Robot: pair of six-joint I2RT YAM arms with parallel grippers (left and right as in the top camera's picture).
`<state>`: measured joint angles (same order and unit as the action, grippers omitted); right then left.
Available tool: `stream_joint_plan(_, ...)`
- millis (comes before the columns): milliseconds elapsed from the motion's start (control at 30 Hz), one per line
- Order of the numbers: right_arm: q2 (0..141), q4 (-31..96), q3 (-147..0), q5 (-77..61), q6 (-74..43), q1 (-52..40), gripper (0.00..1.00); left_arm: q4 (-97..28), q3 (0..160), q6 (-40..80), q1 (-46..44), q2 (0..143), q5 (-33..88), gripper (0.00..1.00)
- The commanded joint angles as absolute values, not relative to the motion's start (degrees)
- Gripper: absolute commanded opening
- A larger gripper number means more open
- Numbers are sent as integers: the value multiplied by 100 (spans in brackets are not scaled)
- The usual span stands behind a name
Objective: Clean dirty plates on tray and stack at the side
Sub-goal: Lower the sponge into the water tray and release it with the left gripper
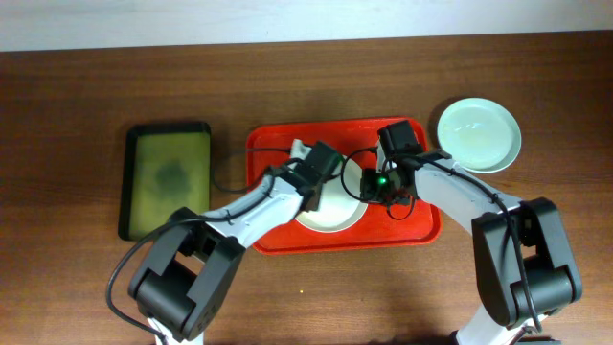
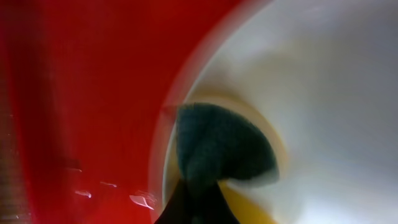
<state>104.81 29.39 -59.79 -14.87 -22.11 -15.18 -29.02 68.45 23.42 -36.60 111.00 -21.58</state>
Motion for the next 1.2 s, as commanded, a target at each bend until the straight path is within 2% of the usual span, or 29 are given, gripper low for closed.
stream_joint_plan(0, 10440, 3004, -5942, -1131, -2145, -1498, 4, -2873, 6779, 2349, -3264, 11207, -3732, 0)
stream_joint_plan(67, 10440, 3004, -5942, -1133, -2143, -1498, 4, -2877, 6866, 2349, -3155, 11201, -3402, 0)
stream_joint_plan(267, 10355, 3170, -6145, -1138, -2021, -1498, 4, -2816, 7196, 2349, -2705, 10774, -589, 0)
stream_joint_plan(367, 10138, 3496, -6523, -1149, -1662, -1511, 4, -2681, 7260, 2349, -2198, 10204, 1135, 0)
stream_joint_plan(433, 10001, 3750, -6818, -1118, -1476, -1544, 4, -2727, 7260, 2349, -1828, 9839, 1664, 0)
stream_joint_plan(533, 9749, 4329, -7478, -495, -1372, -1747, 4, -3260, 7260, 2346, -1000, 9231, 1334, 0)
stream_joint_plan(600, 9640, 4788, -8025, 484, -1356, -2045, 4, -3732, 7260, 2346, -427, 9032, 698, 0)
stream_joint_plan(733, 9618, 5297, -8823, 2259, -882, -2808, 4, -4228, 7157, 2349, 156, 9085, 207, 0)
stream_joint_plan(1033, 9620, 5334, -9146, 6525, 320, -4705, 4, -3905, 6838, 2488, 521, 9710, -1131, 0)
stream_joint_plan(1167, 9620, 5271, -9146, 7450, 921, -5105, 4, -3691, 6838, 2613, 521, 10154, -1463, 0)
